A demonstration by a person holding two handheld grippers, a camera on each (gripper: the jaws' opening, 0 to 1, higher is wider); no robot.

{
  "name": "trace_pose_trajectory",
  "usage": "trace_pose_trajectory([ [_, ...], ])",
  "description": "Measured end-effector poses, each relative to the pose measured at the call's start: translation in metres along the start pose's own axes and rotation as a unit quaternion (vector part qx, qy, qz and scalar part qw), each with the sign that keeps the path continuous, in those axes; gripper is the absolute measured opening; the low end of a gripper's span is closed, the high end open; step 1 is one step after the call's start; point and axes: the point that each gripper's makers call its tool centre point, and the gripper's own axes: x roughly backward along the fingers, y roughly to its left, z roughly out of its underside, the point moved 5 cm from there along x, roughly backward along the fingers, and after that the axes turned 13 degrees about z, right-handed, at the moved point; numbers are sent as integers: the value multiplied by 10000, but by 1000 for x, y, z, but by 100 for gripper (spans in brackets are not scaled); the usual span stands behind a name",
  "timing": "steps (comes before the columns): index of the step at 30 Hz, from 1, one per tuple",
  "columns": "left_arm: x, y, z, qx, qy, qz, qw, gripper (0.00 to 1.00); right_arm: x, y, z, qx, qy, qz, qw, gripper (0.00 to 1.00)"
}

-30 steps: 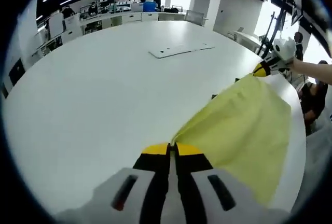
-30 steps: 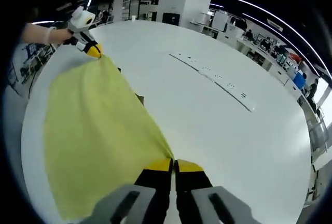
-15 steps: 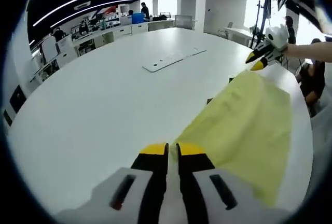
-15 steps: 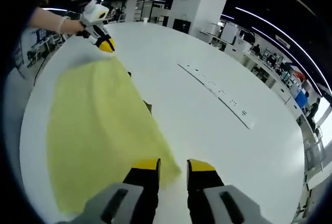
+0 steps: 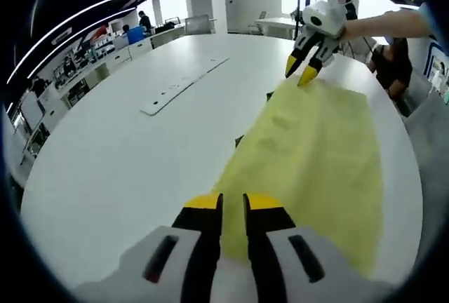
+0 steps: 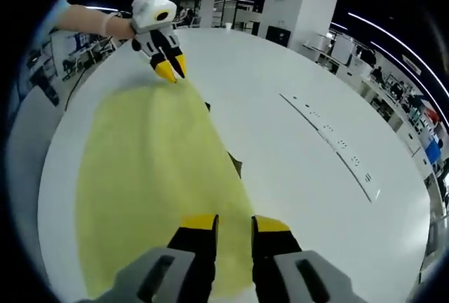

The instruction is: Fold the garment on the visible template until the final outline fits inside the template.

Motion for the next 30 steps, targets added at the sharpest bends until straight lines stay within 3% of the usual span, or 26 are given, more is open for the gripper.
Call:
trace_pose_trajectory([
  [13, -18, 4, 2, -204, 364, 214, 9989, 10, -7, 3, 1, 141, 121, -253, 9995, 11],
  [18, -21, 2, 5, -266, 458, 284, 9982, 9, -6, 3, 1, 137, 141, -262, 9995, 4],
  [24, -19, 4, 4, -209, 432, 225, 9986, 0, -4, 2, 2, 100, 155, -229, 9996, 0],
  [30, -16, 5, 4, -147, 408, 193, 9989, 0, -2, 1, 0, 52, 153, -185, 9997, 0],
])
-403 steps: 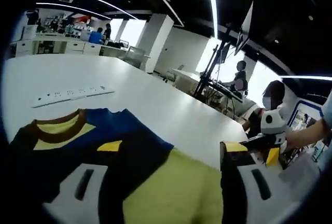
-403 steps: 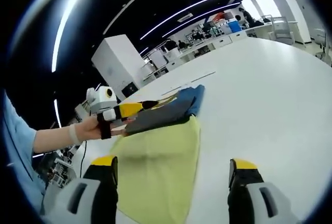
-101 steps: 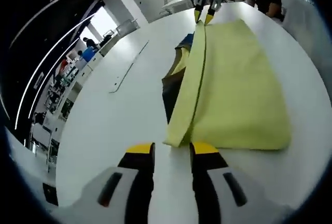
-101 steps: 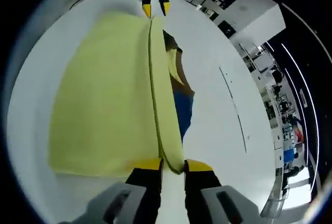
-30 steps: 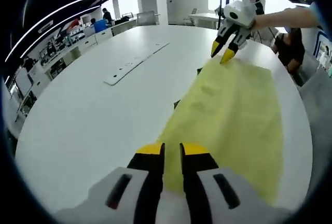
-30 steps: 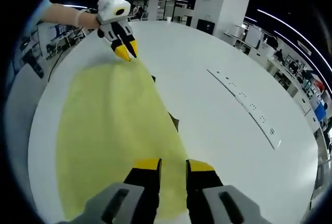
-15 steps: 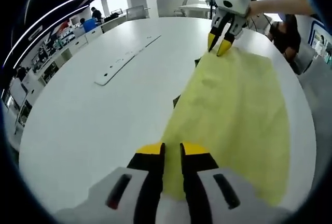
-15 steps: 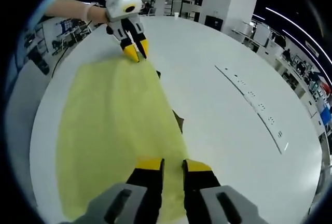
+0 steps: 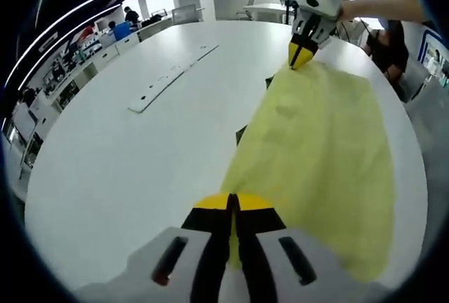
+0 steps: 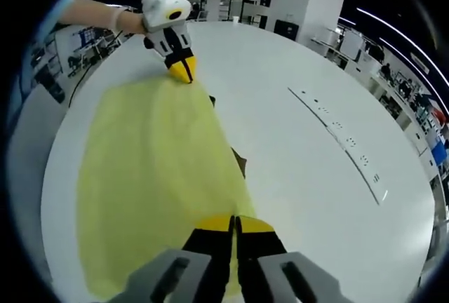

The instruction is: Fold the garment on the visible template until the final outline fits inside the template.

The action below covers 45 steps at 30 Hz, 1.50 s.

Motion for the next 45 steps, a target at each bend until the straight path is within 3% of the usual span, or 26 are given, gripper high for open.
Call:
trace_pose_trajectory([
  [4, 4, 3, -2, 119, -104, -64, 9999, 0, 1, -2, -2, -21, -20, 72, 10000, 0],
  [10, 7, 10, 0, 647, -312, -224, 9972, 0, 2, -12, -4, -147, -86, 256, 9995, 0],
  [20, 1, 10, 4, 774, -268, -379, 9959, 0, -4, -11, 1, -247, -8, 374, 9990, 0],
  [22, 2, 10, 4, 782, -384, -402, 9954, 0, -4, -11, 2, -297, -25, 372, 9989, 1],
  [24, 4, 13, 3, 963, -632, -517, 9920, 2, -2, -11, 4, -385, -24, 401, 9985, 10],
  [28, 10, 11, 6, 1073, -794, -434, 9901, 12, 2, -8, 7, -716, -104, 309, 9969, 24],
  [32, 15, 6, 8, 1074, -979, -351, 9888, 30, 5, -5, 8, -1018, -283, 297, 9940, 32],
  [37, 21, -2, 8, 1041, -1208, -205, 9870, 48, 9, 0, 0, -1563, -731, 243, 9847, 59],
  [42, 29, -10, 10, 1102, -1355, -176, 9845, 54, 15, 3, 1, -1845, -828, 267, 9790, 64],
  [45, 32, -14, 11, 1141, -1415, -112, 9833, 56, 18, 4, -1, -1880, -978, 319, 9768, 75],
])
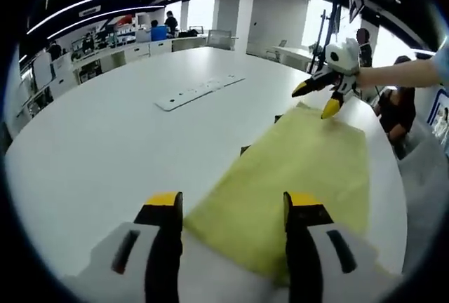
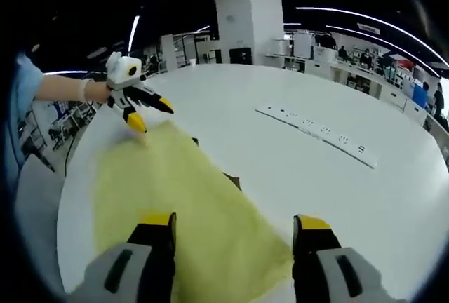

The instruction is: Fold the garment on the visible template until the final outline fits inside the template.

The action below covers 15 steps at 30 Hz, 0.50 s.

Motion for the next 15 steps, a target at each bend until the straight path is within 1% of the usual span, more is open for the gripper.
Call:
trace_pose_trajectory([
  [2, 2, -3, 1, -29, -5, 102, 9999, 56, 2, 1, 0, -16, -8, 50, 10000, 80],
  [4, 4, -7, 3, 37, -14, 152, 9999, 60, 5, 2, -1, -7, -47, 23, 10000, 83],
  [5, 5, -8, 3, 43, -13, 172, 9998, 64, 6, 3, -1, -6, -46, 21, 10000, 84],
  [7, 6, -10, 3, 57, -71, 200, 9998, 70, 8, 3, 0, -27, -15, 15, 10000, 88],
  [9, 9, -13, 1, 55, -154, 250, 9996, 76, 10, 3, 0, -26, 9, 37, 10000, 94],
  [11, 10, -15, 0, 53, -180, 223, 9996, 81, 13, 3, 0, -71, -11, 62, 10000, 99],
  [13, 12, -16, -1, 15, -178, 231, 9996, 86, 17, 2, 1, -118, 45, 118, 9998, 100],
  [15, 14, -20, -2, 40, -215, 236, 9995, 89, 23, 3, 1, -178, -35, 122, 9998, 100],
])
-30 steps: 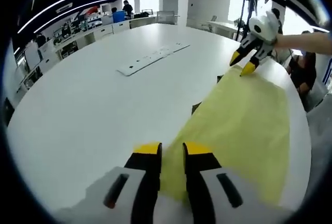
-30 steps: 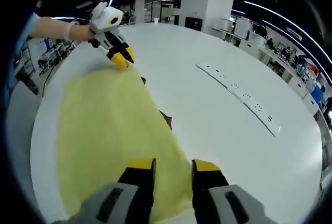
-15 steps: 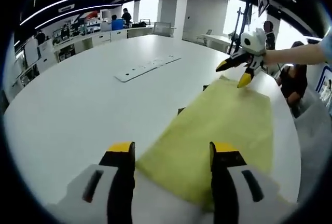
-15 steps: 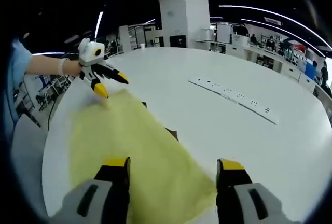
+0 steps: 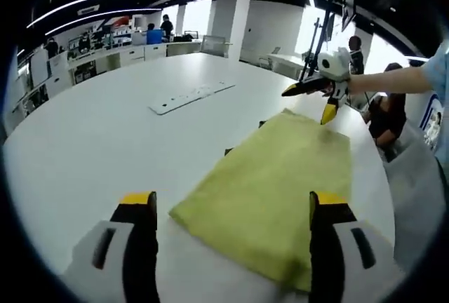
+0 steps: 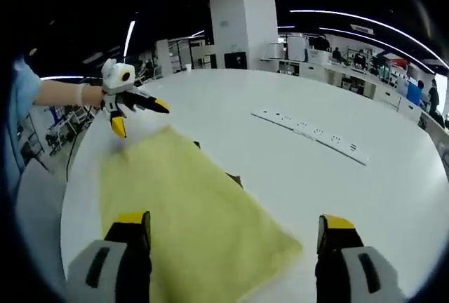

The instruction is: Fold the garment on the visible template until the final outline fits inside the template.

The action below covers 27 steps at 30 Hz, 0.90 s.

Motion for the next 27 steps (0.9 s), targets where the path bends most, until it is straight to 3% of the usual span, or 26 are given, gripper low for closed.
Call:
trace_pose_trajectory([
  [11, 13, -22, 5, 235, -218, 101, 9994, 99, 35, 8, 17, -434, -56, 58, 9990, 100],
  [22, 34, -44, 8, 538, -580, 128, 9968, 94, 65, 22, 36, -702, -145, 119, 9974, 98],
  [27, 40, -57, 16, 488, -564, 125, 9971, 93, 79, 25, 43, -787, -188, 183, 9966, 95],
])
